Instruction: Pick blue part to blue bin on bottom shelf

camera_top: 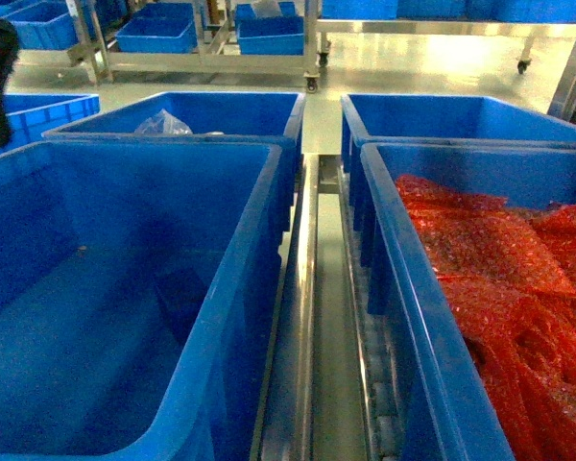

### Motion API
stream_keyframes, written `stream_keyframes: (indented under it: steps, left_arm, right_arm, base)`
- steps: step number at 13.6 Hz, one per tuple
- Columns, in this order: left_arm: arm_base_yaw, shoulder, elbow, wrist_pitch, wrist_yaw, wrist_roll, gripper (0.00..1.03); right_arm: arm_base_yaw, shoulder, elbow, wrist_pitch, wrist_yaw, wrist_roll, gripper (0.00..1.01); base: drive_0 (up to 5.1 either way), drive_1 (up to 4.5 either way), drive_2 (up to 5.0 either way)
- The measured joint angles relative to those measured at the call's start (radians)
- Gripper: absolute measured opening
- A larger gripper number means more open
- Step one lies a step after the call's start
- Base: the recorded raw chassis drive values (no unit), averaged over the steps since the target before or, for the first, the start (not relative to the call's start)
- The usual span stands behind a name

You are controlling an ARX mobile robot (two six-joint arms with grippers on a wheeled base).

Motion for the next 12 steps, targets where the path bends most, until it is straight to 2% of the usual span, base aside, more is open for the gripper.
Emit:
stream_keyframes:
  steps: [1, 2, 6, 7, 10, 11, 12]
  left_arm:
    - [0.042, -0.053, -0.067, 0.06, 0.052, 0.011, 0.76]
    - [0.09, -0.113, -0.129, 0.059, 0.091, 0.012, 0.62]
    - [0.198, -0.279, -0.253, 0.012, 0.208, 0.012, 0.1]
    - [0.22, -0.318, -0.274, -0.009, 0.229, 0.012, 0.02]
    - [0.269, -0.435, -0.325, -0.075, 0.282, 0.013, 0.02]
    - [0.302, -0.47, -0.335, -0.102, 0.327, 0.013, 0.02]
    - [0.37, -0.509, -0.347, -0.129, 0.38, 0.015, 0.02]
  right_arm:
    - [0.0, 0.0, 0.0, 0.0, 0.0, 0.0, 0.98]
    - [0.0, 0.0, 0.0, 0.0, 0.0, 0.0, 0.98]
    - [0.0, 0.0, 0.0, 0.0, 0.0, 0.0, 0.98]
    - [0.0, 0.0, 0.0, 0.0, 0.0, 0.0, 0.98]
    - [0.0, 0.0, 0.0, 0.0, 0.0, 0.0, 0.98]
    - [0.0, 0.0, 0.0, 0.0, 0.0, 0.0, 0.98]
    - [0.0, 0.0, 0.0, 0.0, 0.0, 0.0, 0.98]
  base:
    - [0.0, 0.0, 0.0]
    - [0.0, 0.0, 0.0]
    - [0.0, 0.0, 0.0]
    - [0.0, 0.0, 0.0]
    - [0.0, 0.0, 0.0]
    - [0.0, 0.0, 0.0]
    - [0.0, 0.0, 0.0]
